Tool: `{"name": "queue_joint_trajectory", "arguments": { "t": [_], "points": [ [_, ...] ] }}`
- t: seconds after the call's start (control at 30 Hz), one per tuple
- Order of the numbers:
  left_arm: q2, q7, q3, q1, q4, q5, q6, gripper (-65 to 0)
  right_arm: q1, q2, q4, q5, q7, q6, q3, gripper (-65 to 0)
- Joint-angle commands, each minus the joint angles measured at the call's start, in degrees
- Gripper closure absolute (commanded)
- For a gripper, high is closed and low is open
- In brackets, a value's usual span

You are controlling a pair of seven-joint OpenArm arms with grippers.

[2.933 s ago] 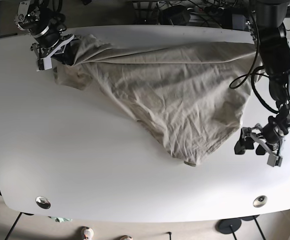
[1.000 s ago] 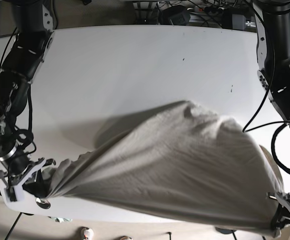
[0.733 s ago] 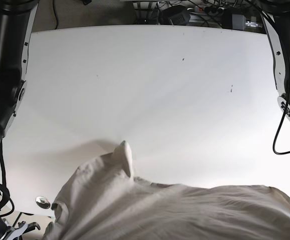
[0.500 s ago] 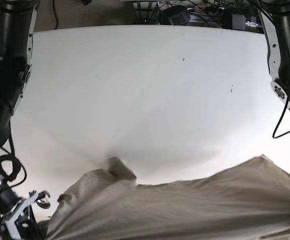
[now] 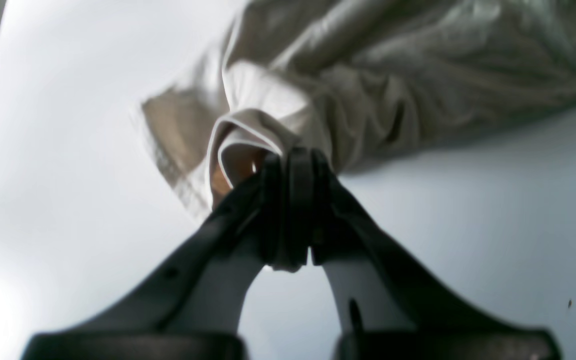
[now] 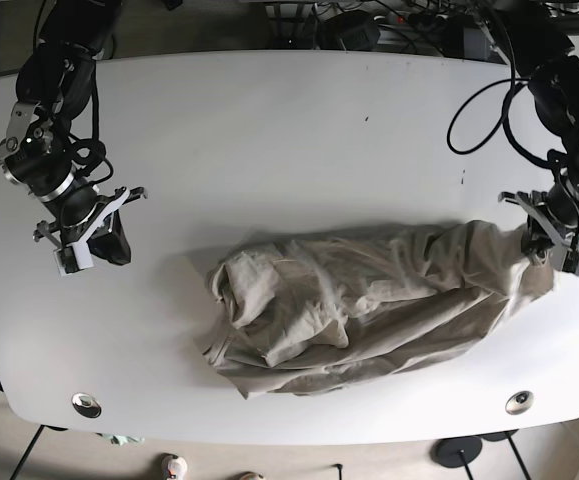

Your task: Fold the T-shirt properly

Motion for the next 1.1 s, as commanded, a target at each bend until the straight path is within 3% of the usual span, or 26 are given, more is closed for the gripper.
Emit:
{"name": "queue_joint_trajectory", "arguments": {
  "t": [0.03,0.1,0.17,0.27,0.33,0.63,0.73,0.87,0.97,1.03,1.1],
  "points": [
    [0.1,-0.9,-1.8,2.5,1.7,-0.4,0.1,0.0,0.7,-0.2,-1.3,0.8,1.6,-0.39,0.1,-3.2],
    [0.2,-0.9,-2.9,4.6,1.7,-0.4,0.1,0.0,1.9,-0.4,-5.0,0.9,1.7,-0.39,-0.2,-10.9],
    [0.3,-0.9,-3.6,5.2,1.7,-0.4,0.1,0.0,6.4,-0.5,-10.1,0.8,1.7,-0.12,-0.3,-29.2],
    [0.1,-0.9,-4.5,5.3,1.7,-0.4,0.1,0.0,11.8,-0.5,-16.8,0.8,1.7,-0.04,-3.2,-49.9],
    [0.0,-0.9,-4.6,5.3,1.6,-0.4,0.1,0.0,15.4,-0.3,-22.1,0.8,1.9,-0.04,-7.0,-55.8],
    [0.0,-0.9,-4.6,5.2,1.7,-0.4,0.1,0.0,31.3,-0.5,-55.7,0.8,16.8,-0.21,-19.4,-52.3],
    [0.0,-0.9,-4.6,5.2,1.7,-0.4,0.1,0.0,33.1,-0.7,-62.1,1.1,20.0,-0.21,-21.1,-52.3],
    [0.0,-0.9,-4.6,5.0,1.7,-0.4,0.1,0.0,33.2,-3.5,-67.1,0.7,24.1,-0.48,-21.8,-50.7],
    [0.0,-0.9,-4.6,5.0,1.7,-0.4,0.1,0.0,33.0,-5.5,-70.0,0.7,26.2,-0.48,-21.8,-43.3],
    [0.0,-0.9,-4.6,4.9,1.7,-0.4,0.1,0.0,32.9,-5.7,-71.1,0.7,27.7,-0.48,-21.8,-32.8],
    [0.0,-0.9,-4.6,4.9,1.7,-0.4,0.1,0.0,32.9,-5.7,-71.0,0.7,27.8,-0.48,-21.8,-16.3]
  ]
}}
